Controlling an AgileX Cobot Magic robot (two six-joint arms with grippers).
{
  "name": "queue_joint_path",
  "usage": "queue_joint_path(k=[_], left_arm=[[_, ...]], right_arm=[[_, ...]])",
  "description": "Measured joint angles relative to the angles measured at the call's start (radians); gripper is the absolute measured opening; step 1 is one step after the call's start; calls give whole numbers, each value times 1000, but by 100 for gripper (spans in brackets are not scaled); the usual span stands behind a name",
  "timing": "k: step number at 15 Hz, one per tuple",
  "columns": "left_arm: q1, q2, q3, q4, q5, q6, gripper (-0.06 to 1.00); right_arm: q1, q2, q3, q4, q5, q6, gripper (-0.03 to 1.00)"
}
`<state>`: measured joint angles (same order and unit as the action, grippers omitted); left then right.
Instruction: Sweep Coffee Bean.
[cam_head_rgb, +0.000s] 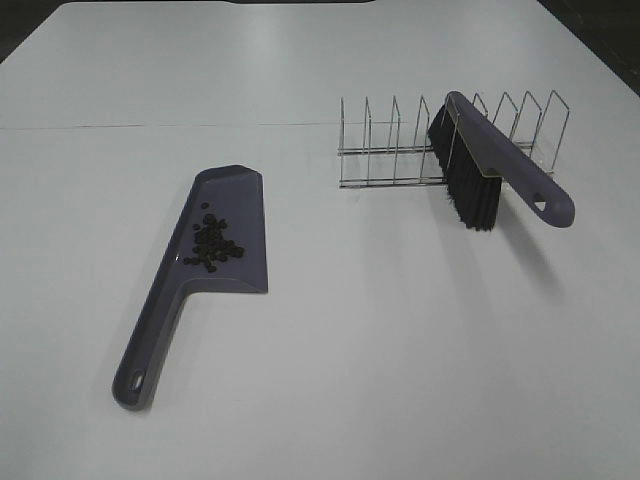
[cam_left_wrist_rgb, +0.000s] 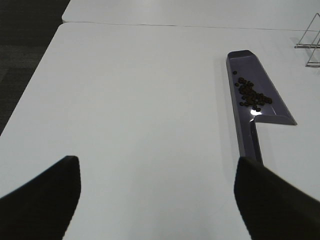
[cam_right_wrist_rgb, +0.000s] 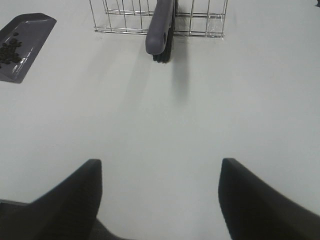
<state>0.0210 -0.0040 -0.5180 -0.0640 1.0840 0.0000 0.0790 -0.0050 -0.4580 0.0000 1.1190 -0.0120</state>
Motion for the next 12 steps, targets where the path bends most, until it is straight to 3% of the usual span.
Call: queue_joint_path(k=[12], left_arm=[[0, 0, 0, 0, 0, 0, 75]], right_arm=[[0, 0, 0, 0, 0, 0, 61]])
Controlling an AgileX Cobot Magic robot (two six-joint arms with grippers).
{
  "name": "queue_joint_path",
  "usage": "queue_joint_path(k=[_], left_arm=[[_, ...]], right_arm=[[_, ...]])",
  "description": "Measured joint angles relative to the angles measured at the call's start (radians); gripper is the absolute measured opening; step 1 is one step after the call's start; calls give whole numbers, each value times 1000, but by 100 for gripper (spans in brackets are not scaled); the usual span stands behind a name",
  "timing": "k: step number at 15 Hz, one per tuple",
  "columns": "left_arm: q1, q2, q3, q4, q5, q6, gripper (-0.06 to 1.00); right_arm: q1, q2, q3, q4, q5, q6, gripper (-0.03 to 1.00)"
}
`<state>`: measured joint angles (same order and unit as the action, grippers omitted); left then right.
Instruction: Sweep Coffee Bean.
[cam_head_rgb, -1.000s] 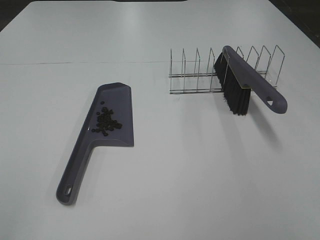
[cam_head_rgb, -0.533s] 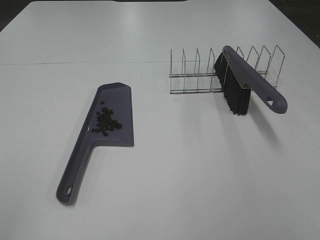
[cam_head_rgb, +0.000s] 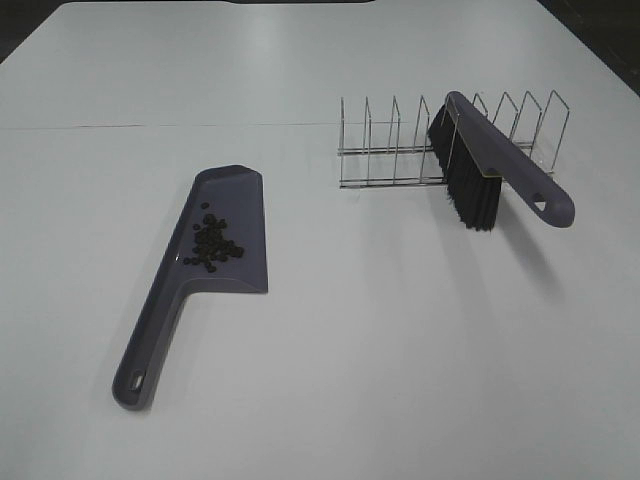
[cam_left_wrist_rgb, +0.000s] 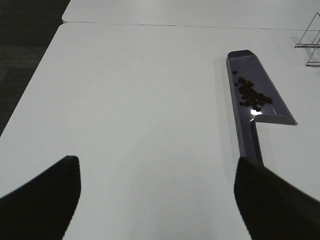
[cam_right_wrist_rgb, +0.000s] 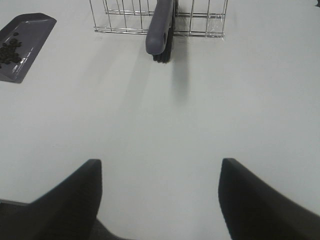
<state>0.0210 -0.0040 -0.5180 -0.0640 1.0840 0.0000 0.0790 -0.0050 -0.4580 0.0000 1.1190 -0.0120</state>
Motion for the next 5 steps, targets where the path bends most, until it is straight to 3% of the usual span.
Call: queue_joint_path(k=[5], left_arm=[[0, 0, 0, 0, 0, 0, 75]], right_arm=[[0, 0, 0, 0, 0, 0, 61]])
